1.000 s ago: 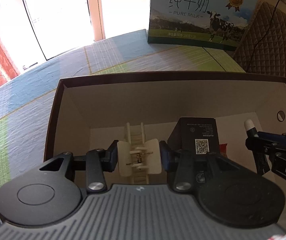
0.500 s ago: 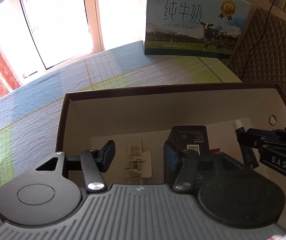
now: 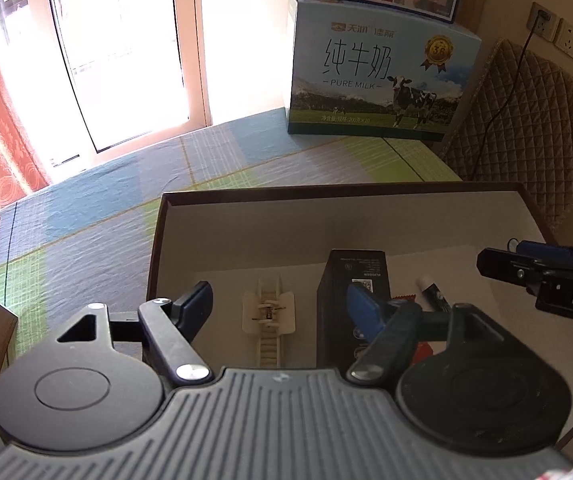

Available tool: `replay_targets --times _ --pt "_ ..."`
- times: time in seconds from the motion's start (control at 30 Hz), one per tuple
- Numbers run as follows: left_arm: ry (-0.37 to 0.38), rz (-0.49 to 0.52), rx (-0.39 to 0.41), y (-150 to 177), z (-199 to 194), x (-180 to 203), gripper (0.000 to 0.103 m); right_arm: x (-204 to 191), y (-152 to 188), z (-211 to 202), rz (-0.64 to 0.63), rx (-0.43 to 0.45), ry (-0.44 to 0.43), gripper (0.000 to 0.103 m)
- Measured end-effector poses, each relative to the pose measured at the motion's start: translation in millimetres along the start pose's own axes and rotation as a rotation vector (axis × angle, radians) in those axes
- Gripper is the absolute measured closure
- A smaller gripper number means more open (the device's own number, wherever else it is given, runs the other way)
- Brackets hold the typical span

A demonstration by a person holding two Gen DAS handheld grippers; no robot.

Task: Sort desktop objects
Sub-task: 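Open the left gripper to release the white hair clip while the right gripper releases the green tube, then withdraw both tools from the brown box back over the table items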

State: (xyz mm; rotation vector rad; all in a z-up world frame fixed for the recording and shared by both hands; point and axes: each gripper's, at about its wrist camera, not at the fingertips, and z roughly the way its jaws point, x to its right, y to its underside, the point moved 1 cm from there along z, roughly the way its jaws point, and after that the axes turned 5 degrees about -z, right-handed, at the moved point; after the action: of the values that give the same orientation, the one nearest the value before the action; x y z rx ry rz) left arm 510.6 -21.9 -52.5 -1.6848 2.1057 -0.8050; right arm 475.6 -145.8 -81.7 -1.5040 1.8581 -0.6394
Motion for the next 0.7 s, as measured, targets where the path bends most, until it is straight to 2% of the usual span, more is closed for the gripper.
replay_targets --times 0.1,0.2,0.27,0.5,0.7 --pt "0.007 0.004 0.027 5.5 -17.8 2.7 0.027 -4.9 7.8 -22.3 -0.029 0.042 -0.006 0.017" --pt "0.005 0.003 0.049 14.3 -36.7 3.6 0.025 -9.1 16.1 -41.8 -0.048 0.065 -0.003 0.011" --pt "0.001 -0.002 0.065 21.3 -49.3 3.0 0.019 -11.9 21.7 -53.6 -0.062 0.082 -0.006 0.009" --pt "0.001 -0.011 0.100 47.7 -90.4 4.6 0.014 -25.3 44.9 -89.2 -0.096 0.113 0.009 0.003" --pt "-0.021 -0.003 0.128 73.2 -124.8 11.1 0.012 -35.6 58.0 -118.7 -0.091 0.133 -0.011 0.002"
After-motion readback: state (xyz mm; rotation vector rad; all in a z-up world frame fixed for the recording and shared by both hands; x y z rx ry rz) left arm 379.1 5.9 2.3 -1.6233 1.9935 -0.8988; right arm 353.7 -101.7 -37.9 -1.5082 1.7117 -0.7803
